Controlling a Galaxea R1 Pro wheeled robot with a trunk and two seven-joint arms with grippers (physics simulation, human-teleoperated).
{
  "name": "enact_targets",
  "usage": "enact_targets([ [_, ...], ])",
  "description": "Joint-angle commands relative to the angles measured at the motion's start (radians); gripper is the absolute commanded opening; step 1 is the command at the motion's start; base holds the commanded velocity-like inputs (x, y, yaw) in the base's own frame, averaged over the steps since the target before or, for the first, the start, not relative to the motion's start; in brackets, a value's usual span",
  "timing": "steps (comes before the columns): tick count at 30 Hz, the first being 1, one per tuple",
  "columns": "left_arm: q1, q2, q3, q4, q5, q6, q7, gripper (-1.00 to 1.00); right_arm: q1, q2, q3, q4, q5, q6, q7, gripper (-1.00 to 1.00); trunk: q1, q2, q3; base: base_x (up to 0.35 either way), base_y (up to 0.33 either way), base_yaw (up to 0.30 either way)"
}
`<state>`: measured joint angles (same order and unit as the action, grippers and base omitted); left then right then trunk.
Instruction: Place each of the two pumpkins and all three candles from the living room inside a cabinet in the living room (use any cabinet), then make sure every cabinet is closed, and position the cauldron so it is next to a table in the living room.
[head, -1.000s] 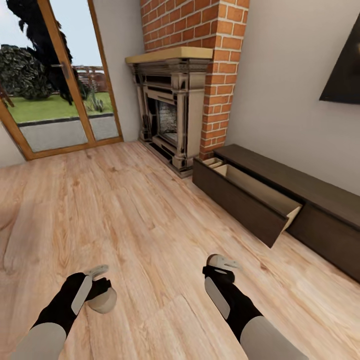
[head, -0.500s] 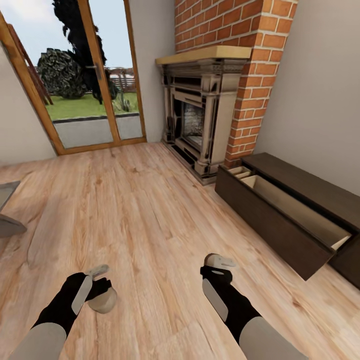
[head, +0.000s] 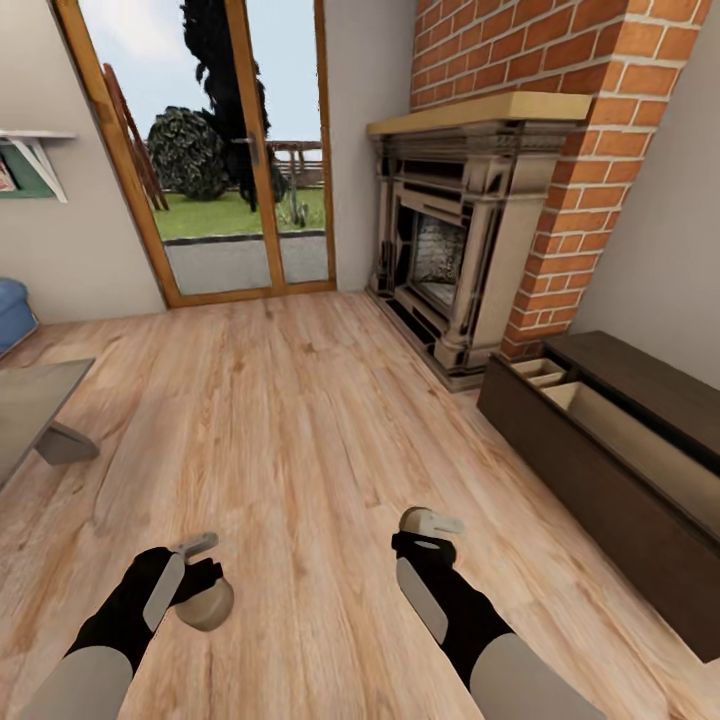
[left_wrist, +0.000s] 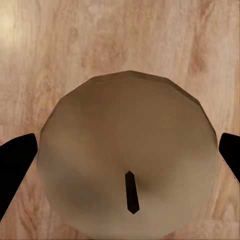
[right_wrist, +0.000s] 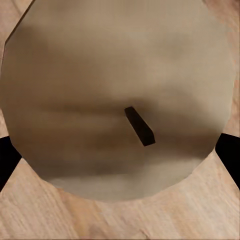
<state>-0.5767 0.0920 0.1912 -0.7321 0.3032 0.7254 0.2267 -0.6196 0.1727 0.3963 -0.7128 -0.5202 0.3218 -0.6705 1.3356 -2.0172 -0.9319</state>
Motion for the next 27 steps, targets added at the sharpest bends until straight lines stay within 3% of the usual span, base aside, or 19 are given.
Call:
enact_targets([
  [1, 0.000, 0.001, 0.000, 0.001, -0.001, 0.000, 0.000, -1.00, 0.000, 0.002, 0.000, 0.000, 0.003, 0.001, -0.001, -1.00, 0.000, 0.000, 0.001, 0.325, 0.090, 0.266],
  [14, 0.001, 0.011, 0.008, 0.006, 0.007, 0.001, -0.001, -1.00, 0.000, 0.002, -0.006, 0.008, -0.031, 0.023, -0.019, -1.00, 0.000, 0.000, 0.016, 0.317, 0.085, 0.224],
  [19, 0.051, 0.012, 0.007, 0.006, 0.003, -0.034, -0.001, -1.00, 0.000, 0.002, 0.000, 0.010, -0.038, 0.033, -0.021, -1.00, 0.000, 0.000, 0.022, 0.322, 0.003, 0.222],
  [27, 0.064, 0.015, 0.009, 0.005, -0.001, -0.057, -0.001, -1.00, 0.000, 0.002, -0.002, 0.010, -0.040, 0.046, -0.021, -1.00, 0.000, 0.000, 0.026, 0.331, 0.000, 0.206],
])
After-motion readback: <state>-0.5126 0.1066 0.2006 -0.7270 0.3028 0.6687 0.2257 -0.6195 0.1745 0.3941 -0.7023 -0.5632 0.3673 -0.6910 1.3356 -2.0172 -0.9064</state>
